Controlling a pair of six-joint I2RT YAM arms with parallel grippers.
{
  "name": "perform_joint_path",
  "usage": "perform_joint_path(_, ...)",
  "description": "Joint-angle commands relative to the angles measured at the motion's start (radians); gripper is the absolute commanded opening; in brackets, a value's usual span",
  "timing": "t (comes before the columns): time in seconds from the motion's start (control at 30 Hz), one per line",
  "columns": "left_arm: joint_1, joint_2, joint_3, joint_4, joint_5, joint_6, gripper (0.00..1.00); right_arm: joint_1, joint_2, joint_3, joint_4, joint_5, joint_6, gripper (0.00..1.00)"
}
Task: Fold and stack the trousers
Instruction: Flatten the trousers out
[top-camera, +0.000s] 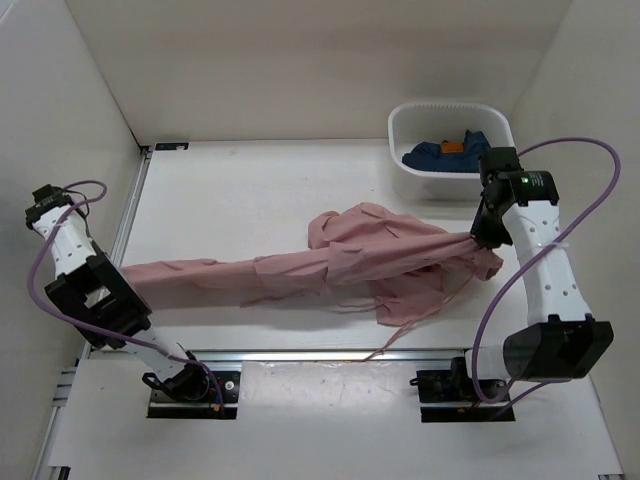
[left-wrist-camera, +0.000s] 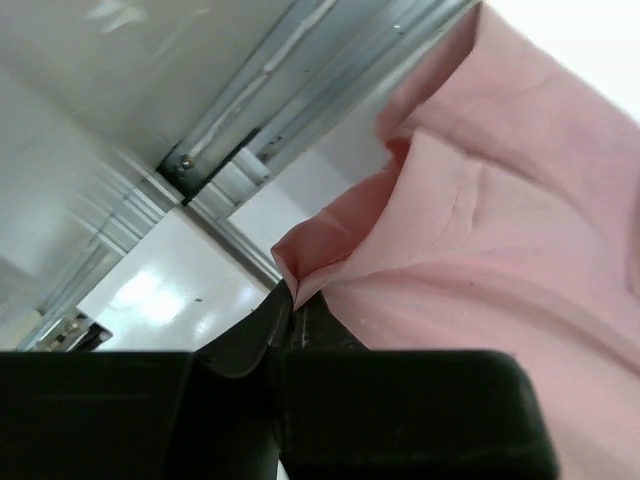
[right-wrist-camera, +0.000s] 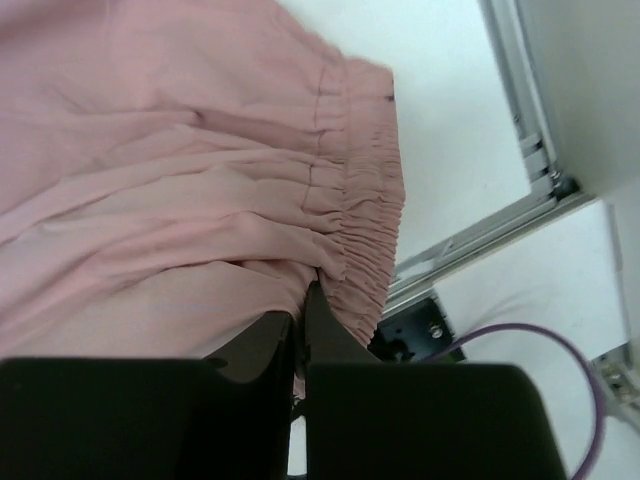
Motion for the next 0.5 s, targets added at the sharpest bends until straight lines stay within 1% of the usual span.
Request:
perform_joint_path(0.0, 0.040, -0.075, -0.024, 0.049, -0.159, 0.009, 0.14, -0.022, -0.096, -0.102, -0.019, 0.055, 0.093, 0.00)
perform_joint_path(0.03, 0.056, -0.090, -0.102, 0.049, -0.185, 0.009, 0.14, -0.033, -0.146, -0.209, -0.019, 0.046, 0.121, 0.00)
perform_joint_path(0.07, 0.056, -0.106, -0.145, 0.063, -0.198, 0.009, 0.14, -0.045, -0.172, -0.255, -0.019, 0.046, 0.149, 0.00)
perform_joint_path(0.1, 0.069, -0.135, -0.190, 0.063, -0.207, 0.009, 0.14, -0.055, -0.199, -0.297, -0.019, 0.057, 0.205, 0.09)
perform_joint_path(0.13, 0.088, -0.146, -0.231, 0.081, -0.217, 0.009, 0.14, -0.065, -0.246, -0.329, -0.019, 0.072, 0.236, 0.21)
perform_joint_path(0.17, 0.088, -0.146, -0.308, 0.093, -0.239, 0.009, 0.19, -0.087, -0.269, -0.371, -0.037, 0.095, 0.270, 0.40)
perform_joint_path(0.2, 0.102, -0.155, -0.337, 0.113, -0.250, 0.009, 0.30, -0.098, -0.291, -0.383, -0.047, 0.119, 0.300, 0.60)
perform_joint_path(0.23, 0.102, -0.155, -0.356, 0.113, -0.250, 0.009, 0.62, -0.098, -0.326, -0.383, -0.057, 0.147, 0.352, 0.84)
perform_joint_path(0.27, 0.102, -0.144, -0.367, 0.113, -0.259, 0.009, 0.65, -0.110, -0.340, -0.374, -0.068, 0.205, 0.376, 0.90)
perform_joint_path(0.33, 0.102, -0.118, -0.321, 0.113, -0.239, 0.009, 0.72, -0.110, -0.349, -0.344, -0.079, 0.242, 0.402, 0.99)
perform_joint_path(0.37, 0.065, -0.109, -0.286, 0.100, -0.227, 0.009, 0.77, -0.110, -0.349, -0.308, -0.065, 0.242, 0.402, 0.99)
perform_joint_path(0.4, 0.042, -0.109, -0.196, 0.083, -0.181, 0.009, 0.79, -0.110, -0.349, -0.294, -0.023, 0.242, 0.376, 0.99)
perform_joint_path(0.43, 0.015, -0.089, -0.142, 0.064, -0.149, 0.009, 0.80, -0.110, -0.332, -0.281, -0.002, 0.206, 0.339, 0.99)
perform_joint_path(0.47, -0.054, -0.080, -0.081, 0.011, -0.114, 0.009, 0.81, -0.110, -0.317, -0.271, 0.019, 0.193, 0.322, 0.99)
